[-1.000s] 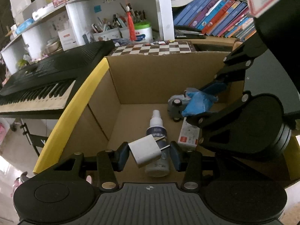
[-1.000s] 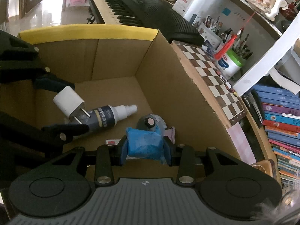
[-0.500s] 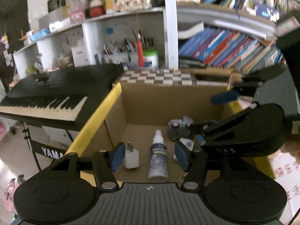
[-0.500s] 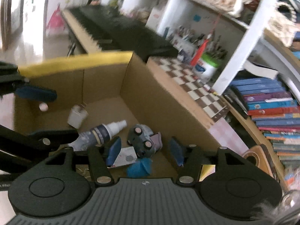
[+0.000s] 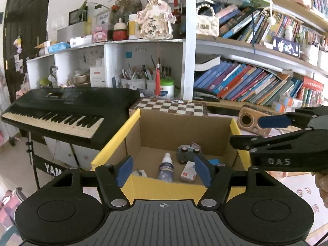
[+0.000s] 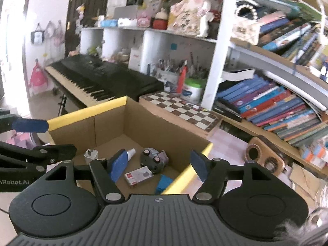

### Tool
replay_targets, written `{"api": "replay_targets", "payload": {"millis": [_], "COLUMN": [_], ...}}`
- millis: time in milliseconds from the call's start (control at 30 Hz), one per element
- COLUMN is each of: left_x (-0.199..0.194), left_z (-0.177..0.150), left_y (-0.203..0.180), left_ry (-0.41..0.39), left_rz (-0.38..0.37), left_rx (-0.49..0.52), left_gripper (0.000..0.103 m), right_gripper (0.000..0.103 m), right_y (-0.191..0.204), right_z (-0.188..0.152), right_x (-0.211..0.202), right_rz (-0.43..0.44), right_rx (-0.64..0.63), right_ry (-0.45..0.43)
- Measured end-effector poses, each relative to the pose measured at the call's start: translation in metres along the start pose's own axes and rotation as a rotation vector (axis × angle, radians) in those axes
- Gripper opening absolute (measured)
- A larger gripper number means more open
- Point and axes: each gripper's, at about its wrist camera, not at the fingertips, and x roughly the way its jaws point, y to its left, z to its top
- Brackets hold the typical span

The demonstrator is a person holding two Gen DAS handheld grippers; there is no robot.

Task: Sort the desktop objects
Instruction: 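Withdraw both open tools from the yellow box toward the pink plush pig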

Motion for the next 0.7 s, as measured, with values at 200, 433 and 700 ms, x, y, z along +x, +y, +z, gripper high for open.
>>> {"api": "replay_targets", "payload": {"millis": [200,433,700], "left_x": [-0.026,-0.057,-0.085], "left_z": [-0.013,-0.031,-0.052], "left_y": [0.007,0.014,0.021], "left_ry": [-0.016,-0.013,0.005], "left_rz": [0.006,-0.017,-0.041], "left_rx": [-0.026,-0.044,-0.048], "left_gripper": [0.084,0.084,0.084], "right_gripper": [0.068,0.068,0.068], "right_y": [0.004,0.015,0.040], "right_z": [-0.012,-0.037,-0.064], "right_x": [-0.037,-0.075,-0.111], "right_rz": [-0.069,-0.135,-0.167], "right_rx": [0.056,0.129,0.162], "right_ry": [-0.037,-0.031,-0.006]}}
